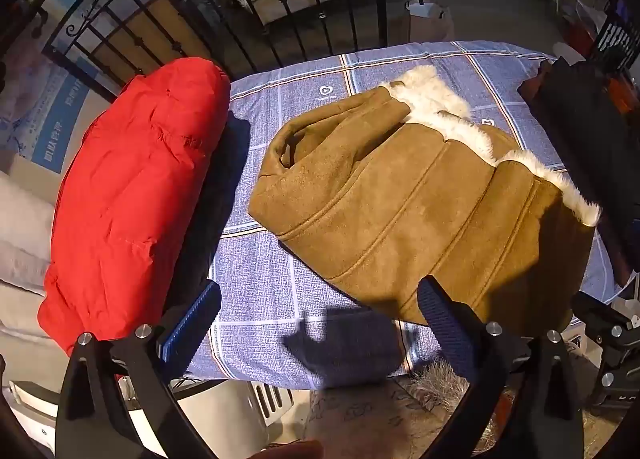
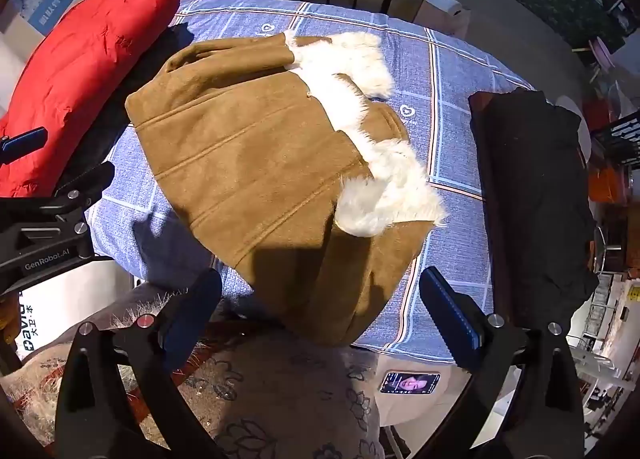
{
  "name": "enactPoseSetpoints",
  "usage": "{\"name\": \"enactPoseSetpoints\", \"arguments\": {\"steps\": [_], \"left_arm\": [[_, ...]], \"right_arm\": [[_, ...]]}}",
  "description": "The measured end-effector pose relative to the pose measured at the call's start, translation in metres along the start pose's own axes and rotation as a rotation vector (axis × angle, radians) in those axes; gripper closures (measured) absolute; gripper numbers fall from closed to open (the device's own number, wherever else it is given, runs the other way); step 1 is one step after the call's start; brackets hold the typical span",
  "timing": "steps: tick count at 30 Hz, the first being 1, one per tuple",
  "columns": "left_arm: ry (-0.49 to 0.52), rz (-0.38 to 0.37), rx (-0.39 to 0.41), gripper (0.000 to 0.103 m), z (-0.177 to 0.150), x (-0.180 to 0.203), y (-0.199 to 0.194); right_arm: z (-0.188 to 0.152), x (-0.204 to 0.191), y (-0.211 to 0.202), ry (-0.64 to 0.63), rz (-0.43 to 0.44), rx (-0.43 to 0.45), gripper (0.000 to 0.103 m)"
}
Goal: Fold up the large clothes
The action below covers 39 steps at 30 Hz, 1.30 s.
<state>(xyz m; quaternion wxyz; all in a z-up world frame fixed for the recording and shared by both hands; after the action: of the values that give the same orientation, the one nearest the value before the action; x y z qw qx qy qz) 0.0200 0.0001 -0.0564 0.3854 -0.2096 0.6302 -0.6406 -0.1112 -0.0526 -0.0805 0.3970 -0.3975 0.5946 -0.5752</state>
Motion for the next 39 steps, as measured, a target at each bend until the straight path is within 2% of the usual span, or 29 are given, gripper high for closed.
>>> {"name": "enactPoseSetpoints", "arguments": {"steps": [7, 8, 10, 39], "left_arm": [[-0.009, 0.006, -0.003, 0.006, -0.0056, -0.004, 0.0048], [-0.011, 0.006, -0.004, 0.006, -0.0056, -0.0032, 0.0051], [-0.015, 0.009, -0.008, 0.006, -0.0057, -0.0032, 0.0056], [-0.031, 0.009, -0.033, 0.006, -0.0081, -0.0068, 0.0066]], "right_arm": [[0.0036, -0.0017, 0.0031, -0.036, 0.024, -0.018, 0.005], [0.0002, 0.0059, 0.0009, 0.004, -0.004, 0.011, 0.005], [0.0006, 0.0018, -0.0001, 0.009, -0.022, 0.008, 0.005], [0.0002, 0.0007, 0.0022, 0.001, -0.013, -0.002, 0.005]]}}
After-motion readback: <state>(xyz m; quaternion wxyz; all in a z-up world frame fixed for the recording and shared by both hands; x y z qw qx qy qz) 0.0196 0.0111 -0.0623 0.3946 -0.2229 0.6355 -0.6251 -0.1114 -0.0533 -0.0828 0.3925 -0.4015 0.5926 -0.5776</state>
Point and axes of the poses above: each gripper's, at about its wrist camera, not at the fingertips, and y roughly the way its jaws point, x to its right, z to its top, the point moved 6 cm from there along y, roughly the way its jaws point, and after that the axes turned 8 degrees about -x, right-handed, at the moved point
